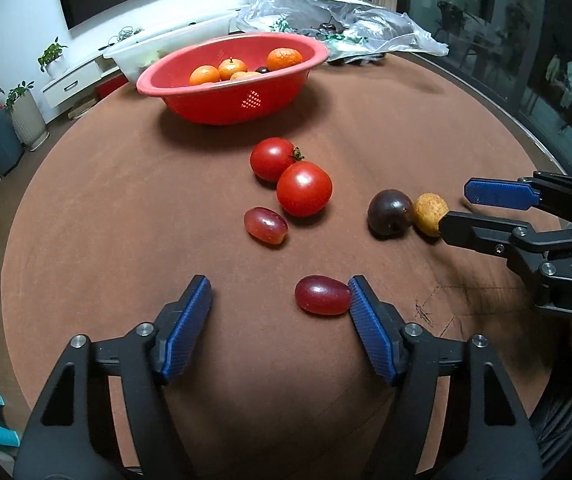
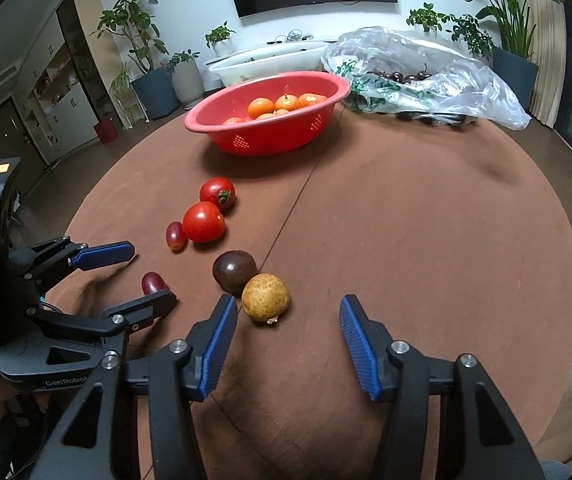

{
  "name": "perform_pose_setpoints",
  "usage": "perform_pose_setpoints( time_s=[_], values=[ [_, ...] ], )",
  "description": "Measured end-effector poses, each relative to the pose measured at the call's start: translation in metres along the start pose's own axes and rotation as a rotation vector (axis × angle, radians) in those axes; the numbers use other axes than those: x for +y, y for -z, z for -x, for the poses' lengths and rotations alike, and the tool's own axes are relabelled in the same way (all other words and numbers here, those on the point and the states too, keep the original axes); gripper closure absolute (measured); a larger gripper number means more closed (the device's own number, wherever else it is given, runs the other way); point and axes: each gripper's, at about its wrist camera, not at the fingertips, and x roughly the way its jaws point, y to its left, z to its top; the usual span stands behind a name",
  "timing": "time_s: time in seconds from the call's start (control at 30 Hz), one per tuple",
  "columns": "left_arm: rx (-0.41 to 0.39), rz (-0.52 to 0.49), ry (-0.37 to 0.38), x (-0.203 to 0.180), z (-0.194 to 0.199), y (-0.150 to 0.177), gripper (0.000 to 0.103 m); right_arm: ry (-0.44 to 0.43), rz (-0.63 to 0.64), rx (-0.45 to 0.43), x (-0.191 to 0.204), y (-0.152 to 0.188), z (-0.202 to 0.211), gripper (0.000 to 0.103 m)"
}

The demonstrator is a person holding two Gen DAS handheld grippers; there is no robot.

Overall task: Organize fruits
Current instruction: 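Grasp a speckled yellow pear with the right tool while the left tool grasps a red grape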

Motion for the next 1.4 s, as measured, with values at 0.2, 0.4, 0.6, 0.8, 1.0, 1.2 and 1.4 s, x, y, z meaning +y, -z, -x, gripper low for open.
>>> perform_pose_setpoints(
  time_s=[0.2, 0.4, 0.6, 0.8, 1.0, 1.2, 1.4],
  values=[
    [-0.003, -0.004, 0.023, -0.003, 0.000, 0.000, 0.050, 0.004, 0.006, 0.005, 0.000, 0.000, -0.002, 0.047],
    [-0.003, -0.011, 0.052, -0.008, 0.001, 0.000, 0.067, 0.007, 0.009, 0.007, 0.002, 0.000, -0.002, 0.047],
    [-0.002, -0.011, 0.068, -0.010, 0.002, 0.000, 0.073, 0.009, 0.011, 0.009, 0.002, 0.001, -0.002, 0.048],
    [-0.002, -0.007, 0.083, -0.010, 0.003, 0.000, 0.076, 0.009, 0.012, 0.007, 0.002, 0.001, -0.002, 0.048],
    [-0.010, 0.003, 0.093, -0.009, 0.005, 0.001, 0.076, 0.009, 0.012, 0.006, 0.002, 0.000, -0.002, 0.049],
    [-0.021, 0.016, 0.101, -0.006, 0.010, 0.002, 0.076, 0.013, 0.015, 0.004, 0.003, 0.000, -0.002, 0.049],
    [-0.041, 0.044, 0.103, 0.003, 0.020, 0.003, 0.076, 0.022, 0.041, 0.012, 0.008, -0.003, -0.003, 0.050]
  ],
)
